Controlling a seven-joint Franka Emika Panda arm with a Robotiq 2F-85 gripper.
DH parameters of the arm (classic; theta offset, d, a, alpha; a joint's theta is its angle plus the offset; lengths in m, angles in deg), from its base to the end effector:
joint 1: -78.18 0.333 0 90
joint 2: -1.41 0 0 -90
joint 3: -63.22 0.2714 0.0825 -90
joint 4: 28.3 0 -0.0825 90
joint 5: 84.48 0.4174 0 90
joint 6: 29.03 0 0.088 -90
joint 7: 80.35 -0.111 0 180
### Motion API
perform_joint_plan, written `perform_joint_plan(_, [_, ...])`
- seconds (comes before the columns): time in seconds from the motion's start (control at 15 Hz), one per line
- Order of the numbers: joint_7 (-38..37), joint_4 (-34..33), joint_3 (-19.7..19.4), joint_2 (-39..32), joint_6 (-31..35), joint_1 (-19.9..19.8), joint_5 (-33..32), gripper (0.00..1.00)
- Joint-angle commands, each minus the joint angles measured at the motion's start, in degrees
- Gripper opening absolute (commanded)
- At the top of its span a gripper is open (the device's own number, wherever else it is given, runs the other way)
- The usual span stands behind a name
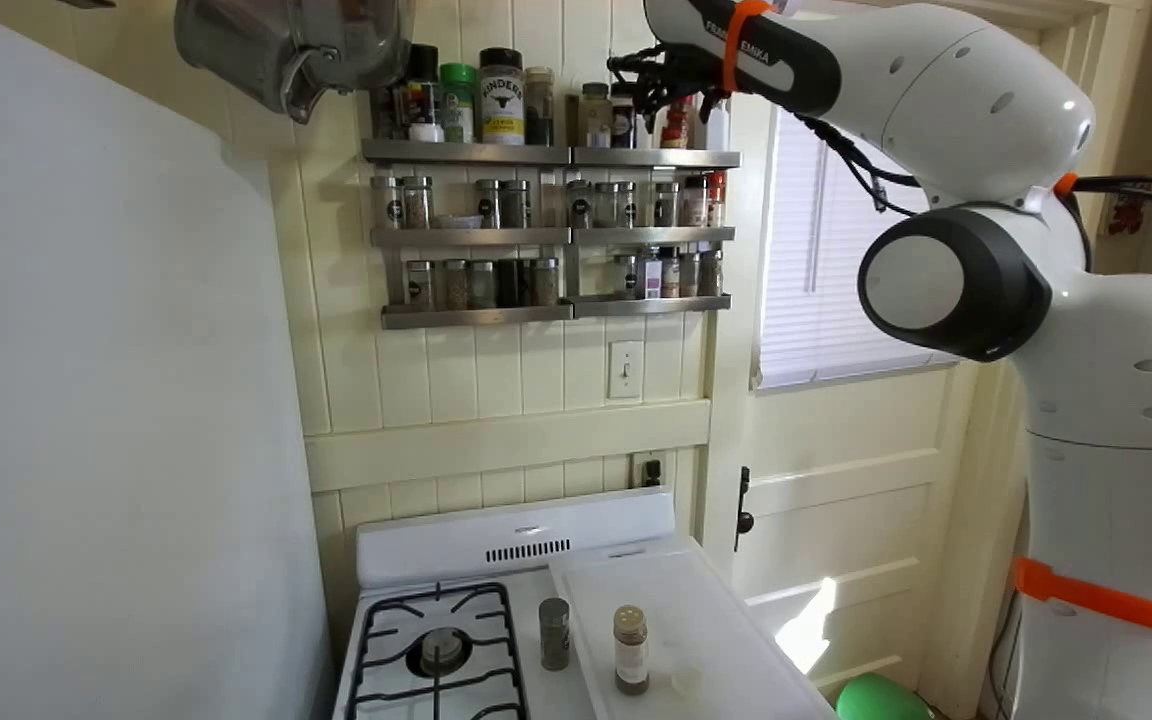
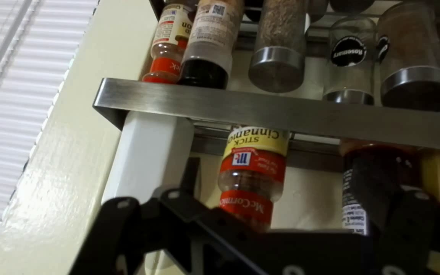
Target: Put the orange bottle on the shelf
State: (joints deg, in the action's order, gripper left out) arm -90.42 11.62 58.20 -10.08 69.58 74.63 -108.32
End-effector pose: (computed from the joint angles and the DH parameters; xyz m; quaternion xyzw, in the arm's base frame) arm 0.5351 -0.1091 0.9040 0.8749 -0.1935 0.3954 0.2018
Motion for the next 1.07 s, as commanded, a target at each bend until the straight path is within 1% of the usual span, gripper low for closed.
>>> perform_joint_plan(0.0, [-1.5, 7.8, 0.4, 5.2, 0.8, 0.9, -0.8, 1.00])
perform_joint_plan(0.33, [-3.3, 17.6, 1.0, 11.2, 4.5, 1.7, -2.2, 1.00])
perform_joint_plan(0.4, [-2.9, 20.4, 1.1, 12.8, 6.0, 1.6, -1.8, 1.00])
perform_joint_plan(1.0, [-7.2, 43.2, 0.6, 25.3, 21.8, 0.9, -3.6, 1.00])
